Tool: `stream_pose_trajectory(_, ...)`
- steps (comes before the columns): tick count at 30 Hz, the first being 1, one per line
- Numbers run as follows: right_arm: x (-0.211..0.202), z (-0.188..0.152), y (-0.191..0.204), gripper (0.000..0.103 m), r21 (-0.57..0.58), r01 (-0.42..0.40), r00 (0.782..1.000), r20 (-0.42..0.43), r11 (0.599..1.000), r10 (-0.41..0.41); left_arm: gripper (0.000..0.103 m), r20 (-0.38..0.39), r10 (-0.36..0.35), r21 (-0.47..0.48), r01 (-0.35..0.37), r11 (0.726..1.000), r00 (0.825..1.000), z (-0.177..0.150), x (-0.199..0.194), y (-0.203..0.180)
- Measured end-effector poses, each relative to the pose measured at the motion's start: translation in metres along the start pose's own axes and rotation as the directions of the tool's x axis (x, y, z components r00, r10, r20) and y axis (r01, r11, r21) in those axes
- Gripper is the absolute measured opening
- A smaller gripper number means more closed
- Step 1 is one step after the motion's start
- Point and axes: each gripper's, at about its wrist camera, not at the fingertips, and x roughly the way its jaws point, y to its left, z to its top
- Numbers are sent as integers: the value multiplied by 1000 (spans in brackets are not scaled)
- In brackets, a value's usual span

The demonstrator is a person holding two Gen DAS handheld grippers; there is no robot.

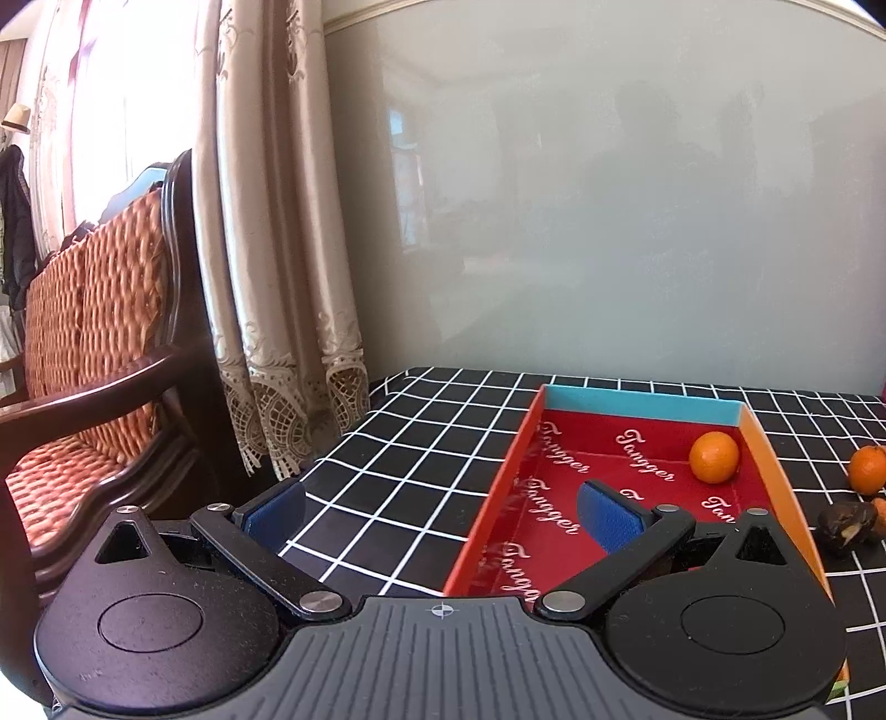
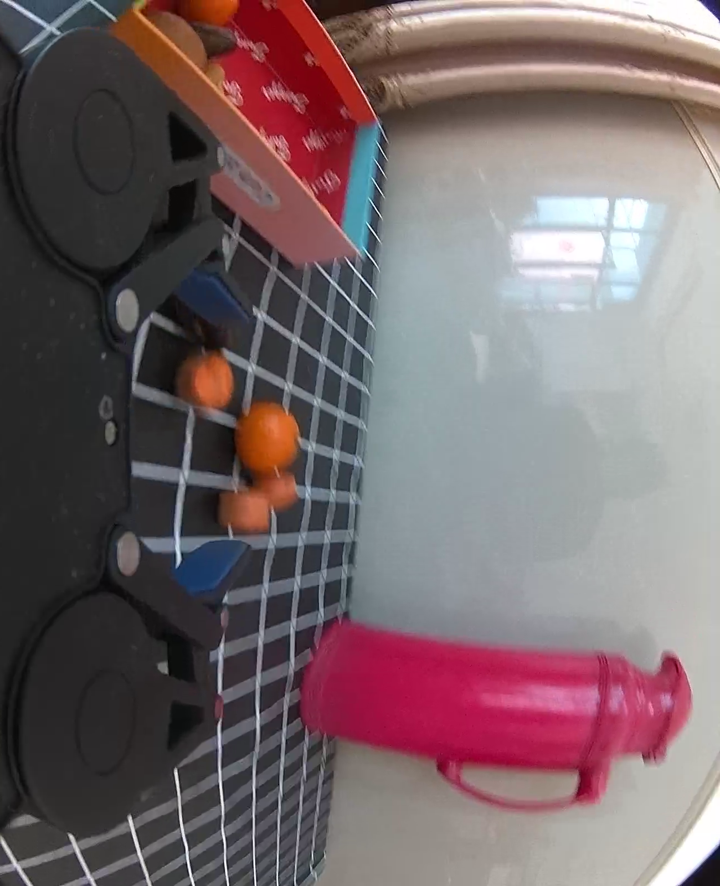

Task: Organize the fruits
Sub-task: 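Move the right tool to another dark brown wrinkled fruit and grasp it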

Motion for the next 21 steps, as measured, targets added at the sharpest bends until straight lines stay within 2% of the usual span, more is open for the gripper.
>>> stream_pose_trajectory(4,7,-3,23,68,-60,-38,999,-26,997,37,103,-4,4,-8,-4,1000,1000,0,3,6)
stream_pose_trajectory(9,18,-6,39,62,-70,-82,995,-67,994,78,103,-6,6,-9,-6,1000,1000,-2,5,13)
stream_pose_trajectory(21,45,-8,44,61,-40,-81,989,-131,996,75,103,-22,22,-27,-23,999,1000,-4,15,32)
